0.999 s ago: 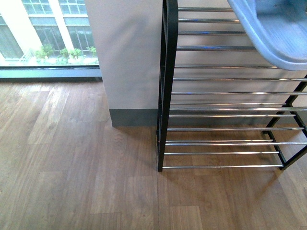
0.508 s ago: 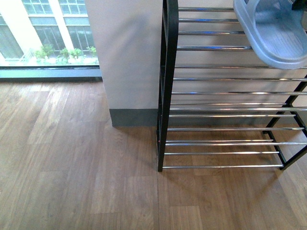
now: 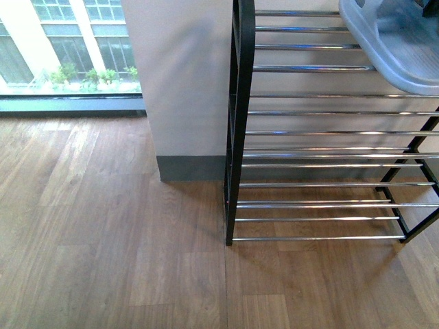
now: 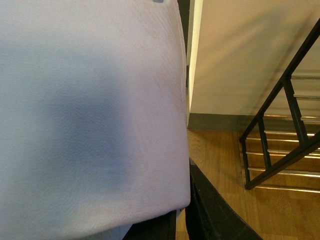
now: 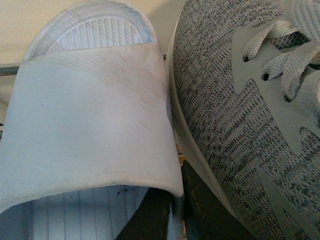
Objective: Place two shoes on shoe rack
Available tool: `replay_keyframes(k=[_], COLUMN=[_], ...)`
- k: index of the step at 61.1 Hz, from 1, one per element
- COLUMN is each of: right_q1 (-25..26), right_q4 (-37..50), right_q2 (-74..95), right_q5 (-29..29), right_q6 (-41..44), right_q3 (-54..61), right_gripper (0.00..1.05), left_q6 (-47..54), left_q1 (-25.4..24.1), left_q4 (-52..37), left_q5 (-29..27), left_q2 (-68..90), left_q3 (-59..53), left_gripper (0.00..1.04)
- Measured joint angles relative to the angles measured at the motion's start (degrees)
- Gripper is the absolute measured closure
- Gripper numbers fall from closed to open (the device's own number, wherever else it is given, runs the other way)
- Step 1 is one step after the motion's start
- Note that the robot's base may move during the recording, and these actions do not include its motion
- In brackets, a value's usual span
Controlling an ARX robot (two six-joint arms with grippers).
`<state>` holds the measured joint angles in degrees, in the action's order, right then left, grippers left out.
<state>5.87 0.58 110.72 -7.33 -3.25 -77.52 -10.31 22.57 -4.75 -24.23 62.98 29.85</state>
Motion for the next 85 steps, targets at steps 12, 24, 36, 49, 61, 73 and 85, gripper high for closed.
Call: replay_keyframes(k=[12,24,36,49,61,73,85], right_q1=[-0.4,-1.7,-2.3,-2.4,-1.9,0.8,4.7], right_q4=[1.3,2.8,4.5,7.8,13.9,17.6,17.9], right_q2=[-0.4,-3.8,-9.8,-17.8,-29.6,-46.2,-64.7], right_q5=[0.3,2.7,5.9,10.0,16.9,19.7,19.2], right_q6=[-0.2,-0.2,-0.2,-1.4,-4.2,-7.2,-11.1], right_q3=[0.3,3.3,7.8,15.8,25.8,37.8,51.6], right_gripper=[0.61,0.31,0.08,0.09,0.09,0.09,0.09], left_q6=[0.0,0.0,0.0,0.0,0.0,0.0,0.0], left_q1=[0.0,0.0,0.0,0.0,0.0,0.0,0.0], left_q4=[0.0,0.0,0.0,0.0,0.0,0.0,0.0], left_q5=[0.0,0.0,0.0,0.0,0.0,0.0,0.0], left_q2=[0.0,0.0,0.0,0.0,0.0,0.0,0.0], left_q3=[0.0,0.0,0.0,0.0,0.0,0.0,0.0], left_gripper=[1.03,1.03,1.03,1.03,1.03,1.03,1.03])
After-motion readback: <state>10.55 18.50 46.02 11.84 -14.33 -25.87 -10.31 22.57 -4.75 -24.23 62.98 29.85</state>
